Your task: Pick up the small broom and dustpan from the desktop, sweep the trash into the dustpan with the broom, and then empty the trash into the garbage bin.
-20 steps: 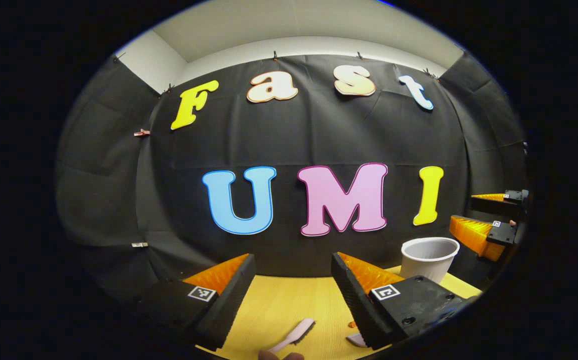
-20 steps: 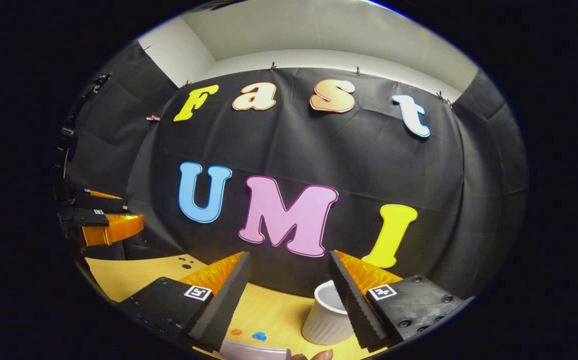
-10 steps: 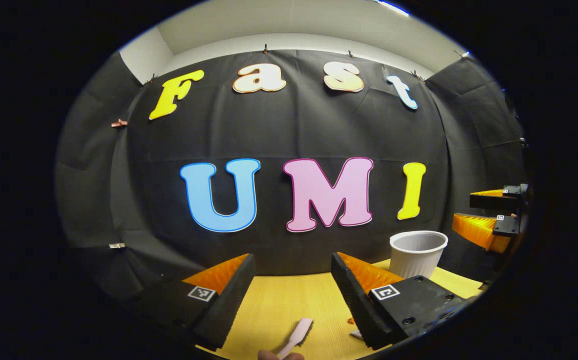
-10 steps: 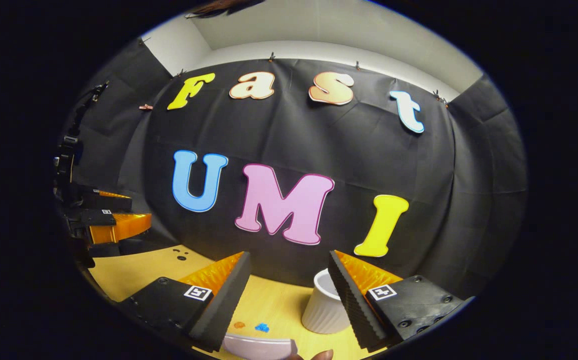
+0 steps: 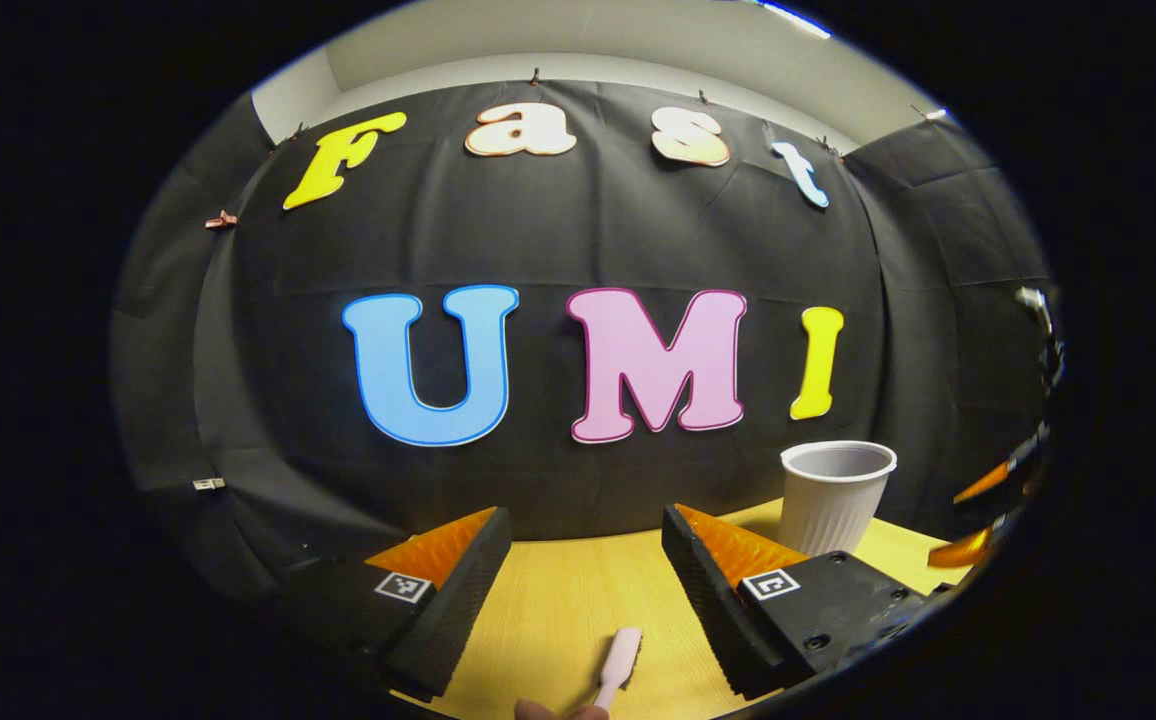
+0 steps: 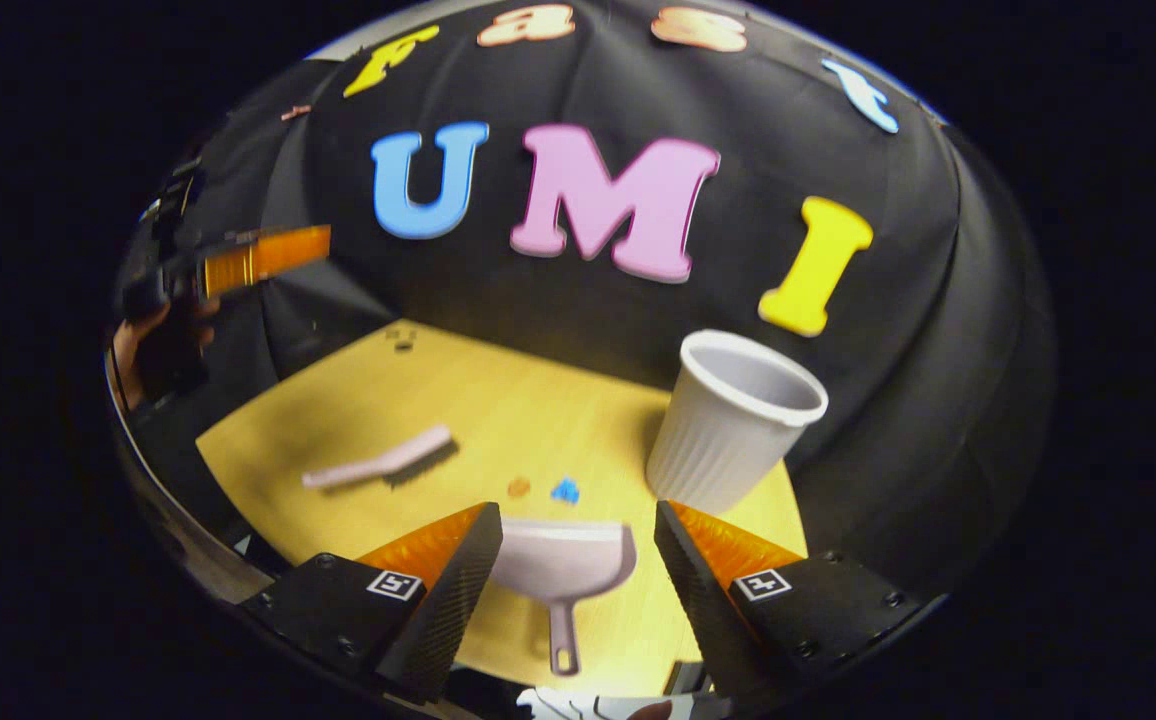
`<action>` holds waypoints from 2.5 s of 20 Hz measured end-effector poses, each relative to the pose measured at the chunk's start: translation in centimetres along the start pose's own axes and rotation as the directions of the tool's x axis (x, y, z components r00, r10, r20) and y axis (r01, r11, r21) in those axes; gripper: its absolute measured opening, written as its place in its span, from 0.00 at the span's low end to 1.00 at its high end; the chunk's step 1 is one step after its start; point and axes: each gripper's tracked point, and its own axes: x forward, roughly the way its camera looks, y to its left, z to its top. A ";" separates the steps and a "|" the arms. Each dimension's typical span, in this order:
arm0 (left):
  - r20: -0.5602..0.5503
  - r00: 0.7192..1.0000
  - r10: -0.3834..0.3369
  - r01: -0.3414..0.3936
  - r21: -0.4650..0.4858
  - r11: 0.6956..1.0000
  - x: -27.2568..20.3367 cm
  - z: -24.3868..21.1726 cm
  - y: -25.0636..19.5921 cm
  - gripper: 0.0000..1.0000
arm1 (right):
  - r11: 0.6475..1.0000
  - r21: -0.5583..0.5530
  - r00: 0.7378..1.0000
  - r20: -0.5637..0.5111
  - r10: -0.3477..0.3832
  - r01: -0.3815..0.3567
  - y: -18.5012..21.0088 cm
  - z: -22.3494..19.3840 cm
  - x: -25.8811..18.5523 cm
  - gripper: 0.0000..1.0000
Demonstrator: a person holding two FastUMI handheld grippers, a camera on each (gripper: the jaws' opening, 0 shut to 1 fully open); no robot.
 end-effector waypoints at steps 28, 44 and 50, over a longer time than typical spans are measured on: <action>-0.122 0.985 0.122 -0.122 0.010 0.992 -0.8 -4.8 2.4 0.97 | 0.986 0.156 0.769 -0.622 0.147 -0.062 3.0 -19.6 14.3 0.39; -0.622 0.768 -0.150 0.117 -0.094 0.989 -0.3 -22.7 -2.0 0.98 | 0.994 0.097 0.851 -0.517 0.095 -0.052 0.9 -17.9 11.4 0.35; -0.802 0.569 -0.180 0.169 -0.100 0.981 0.5 -31.8 -4.0 0.93 | 0.996 0.087 0.849 -0.524 0.073 -0.032 -0.2 -18.7 9.7 0.39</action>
